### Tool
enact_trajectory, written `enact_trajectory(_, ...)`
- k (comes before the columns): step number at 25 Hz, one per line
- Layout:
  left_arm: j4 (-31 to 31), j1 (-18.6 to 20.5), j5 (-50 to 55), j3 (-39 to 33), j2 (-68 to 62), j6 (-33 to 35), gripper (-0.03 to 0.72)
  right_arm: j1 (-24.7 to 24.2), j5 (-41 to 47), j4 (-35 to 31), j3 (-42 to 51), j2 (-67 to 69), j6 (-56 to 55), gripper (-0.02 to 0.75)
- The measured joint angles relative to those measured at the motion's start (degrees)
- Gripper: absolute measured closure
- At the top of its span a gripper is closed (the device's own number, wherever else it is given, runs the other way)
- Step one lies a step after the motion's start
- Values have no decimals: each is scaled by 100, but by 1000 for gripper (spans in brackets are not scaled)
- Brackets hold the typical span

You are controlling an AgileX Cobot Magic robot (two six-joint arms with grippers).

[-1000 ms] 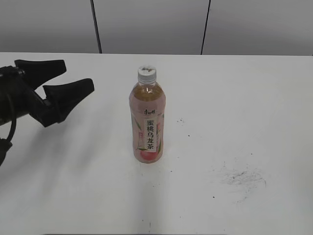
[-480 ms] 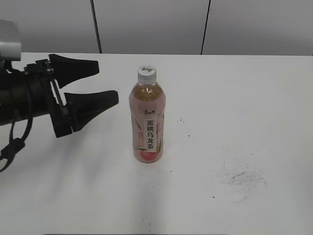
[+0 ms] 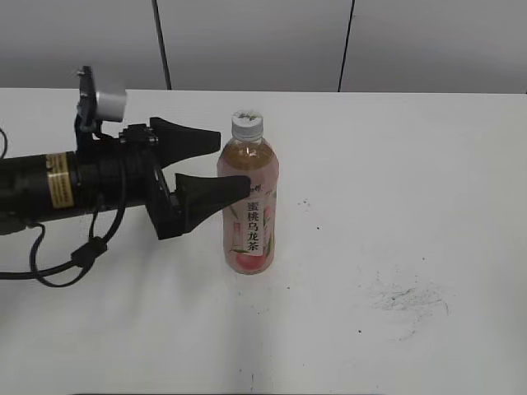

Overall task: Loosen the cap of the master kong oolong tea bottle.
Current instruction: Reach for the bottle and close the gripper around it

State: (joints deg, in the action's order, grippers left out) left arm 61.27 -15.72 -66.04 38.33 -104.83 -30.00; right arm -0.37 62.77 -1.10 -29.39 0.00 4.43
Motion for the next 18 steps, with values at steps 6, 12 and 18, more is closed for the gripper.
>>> enact_trajectory(6, -70, -17, -249, 369, -626, -2, 93, 0, 0, -2, 0, 0, -6, 150)
enact_trajectory(12, -84, -224, -270, 632, -879, -2, 97, 0, 0, -2, 0, 0, -12, 150)
enact_trajectory(18, -395, -547, -141, 833, -916, 3, 97, 0, 0, -2, 0, 0, -12, 150)
